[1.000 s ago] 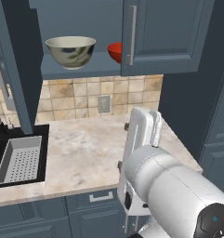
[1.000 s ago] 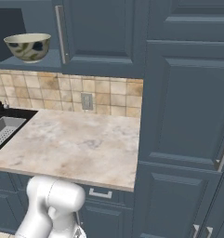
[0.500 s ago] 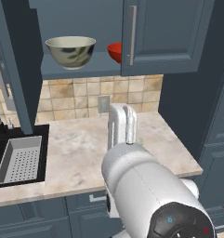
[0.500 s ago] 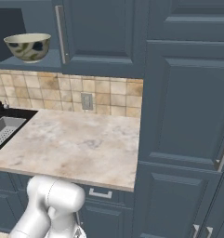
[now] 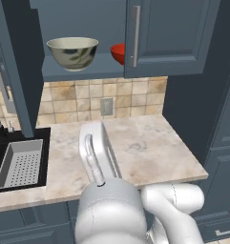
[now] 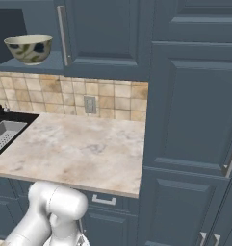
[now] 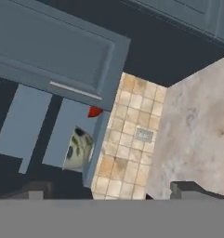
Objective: Open the cabinet. Pick the bowls from the counter and place them in the cabinet. Then close the cabinet.
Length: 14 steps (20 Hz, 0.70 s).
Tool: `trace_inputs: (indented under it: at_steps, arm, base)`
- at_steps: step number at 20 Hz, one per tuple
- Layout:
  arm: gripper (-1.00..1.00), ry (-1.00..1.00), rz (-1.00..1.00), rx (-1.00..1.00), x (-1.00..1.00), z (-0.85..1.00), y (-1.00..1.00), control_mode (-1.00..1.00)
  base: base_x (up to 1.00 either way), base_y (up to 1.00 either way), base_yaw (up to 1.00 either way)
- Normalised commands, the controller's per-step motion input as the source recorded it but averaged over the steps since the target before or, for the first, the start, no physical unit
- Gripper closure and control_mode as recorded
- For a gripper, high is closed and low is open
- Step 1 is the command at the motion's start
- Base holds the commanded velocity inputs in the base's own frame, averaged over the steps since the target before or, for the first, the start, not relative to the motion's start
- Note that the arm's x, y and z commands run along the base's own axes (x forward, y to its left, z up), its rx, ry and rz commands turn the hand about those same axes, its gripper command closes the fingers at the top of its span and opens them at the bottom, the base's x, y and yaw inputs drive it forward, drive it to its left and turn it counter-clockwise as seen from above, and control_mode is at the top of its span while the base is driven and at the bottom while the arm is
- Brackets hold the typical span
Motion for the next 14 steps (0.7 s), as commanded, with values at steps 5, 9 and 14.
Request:
trace_inputs:
  at_steps: [5,9,14]
  arm:
    - [-1.0,0.0,-0.2,-0.48,-0.02,0.13,0.43,-1.0]
    - [-1.0,0.0,-0.19,-0.51,0.0,0.06,0.25,-1.0]
    - [-1.0,0.0,-0.1,-0.5,0.02,0.0,0.1,-1.0]
  base:
    - [0.0,0.0,0.0]
    - [0.0,0.0,0.0]
    - [0.0,0.0,0.0]
